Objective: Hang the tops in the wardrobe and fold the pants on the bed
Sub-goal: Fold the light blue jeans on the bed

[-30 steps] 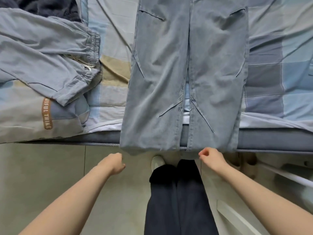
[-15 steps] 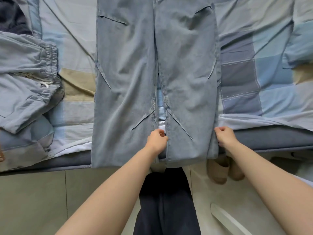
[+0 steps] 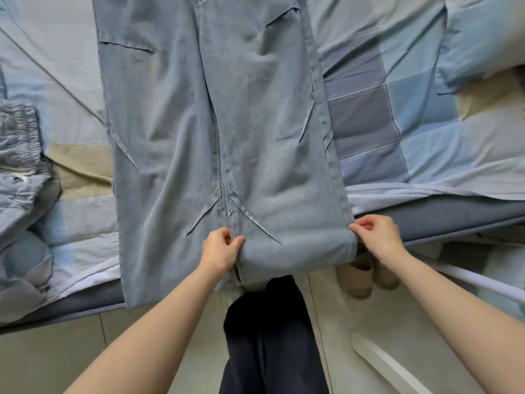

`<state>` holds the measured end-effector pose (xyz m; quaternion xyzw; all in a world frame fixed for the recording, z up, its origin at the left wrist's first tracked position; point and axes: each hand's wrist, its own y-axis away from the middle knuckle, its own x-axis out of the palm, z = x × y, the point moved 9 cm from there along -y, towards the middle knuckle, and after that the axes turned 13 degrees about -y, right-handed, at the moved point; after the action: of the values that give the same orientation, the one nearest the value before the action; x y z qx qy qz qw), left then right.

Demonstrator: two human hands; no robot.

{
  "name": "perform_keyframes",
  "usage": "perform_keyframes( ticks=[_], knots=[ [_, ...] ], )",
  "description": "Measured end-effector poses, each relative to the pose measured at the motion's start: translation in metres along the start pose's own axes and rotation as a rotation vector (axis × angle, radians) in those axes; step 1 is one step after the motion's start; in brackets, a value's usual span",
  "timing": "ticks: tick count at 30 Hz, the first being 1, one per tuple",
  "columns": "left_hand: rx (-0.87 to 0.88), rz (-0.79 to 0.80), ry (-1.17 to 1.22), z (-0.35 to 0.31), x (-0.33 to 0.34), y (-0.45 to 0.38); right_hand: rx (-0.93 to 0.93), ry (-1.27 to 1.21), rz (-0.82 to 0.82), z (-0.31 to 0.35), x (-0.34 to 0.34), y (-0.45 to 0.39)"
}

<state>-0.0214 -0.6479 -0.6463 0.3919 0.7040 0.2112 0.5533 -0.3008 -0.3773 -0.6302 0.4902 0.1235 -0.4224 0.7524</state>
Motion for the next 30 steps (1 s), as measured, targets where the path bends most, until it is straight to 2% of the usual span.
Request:
perform_keyframes(
  ticks=[2,4,6,9,11,15,19,23,27,30],
  knots=[
    [-0.029,0.099,0.145,-0.003,0.014,0.001,-0.027,0.012,-0.078,0.001,-0.003,0.002],
    [-0.055,0.223,0.337,-0.006,0.029,0.008,0.035,-0.126,-0.065,-0.005,0.003,0.006],
    [-0.064,0.304,0.412,-0.006,0.041,0.015,0.102,-0.21,0.059,-0.013,0.021,0.01],
    [-0.074,0.388,0.388,-0.001,0.048,0.028,0.099,-0.151,0.256,-0.019,0.038,0.015],
    [-0.081,0.47,0.387,0.006,0.05,0.038,0.14,-0.247,0.334,-0.025,0.035,0.015],
    [-0.085,0.676,0.546,0.012,0.052,0.059,0.278,-0.417,0.408,-0.043,0.018,0.02],
    [-0.075,0.668,0.44,0.022,0.055,0.065,0.29,-0.242,0.523,-0.059,0.025,0.033],
    [-0.03,0.662,0.305,0.023,0.068,0.067,0.207,-0.187,0.6,-0.051,0.043,0.044],
    [0.049,0.642,0.15,0.026,0.074,0.071,0.212,0.112,0.654,-0.068,0.05,0.057],
    [0.058,0.667,0.124,0.028,0.075,0.077,0.219,0.07,0.641,-0.075,0.044,0.061]
  ],
)
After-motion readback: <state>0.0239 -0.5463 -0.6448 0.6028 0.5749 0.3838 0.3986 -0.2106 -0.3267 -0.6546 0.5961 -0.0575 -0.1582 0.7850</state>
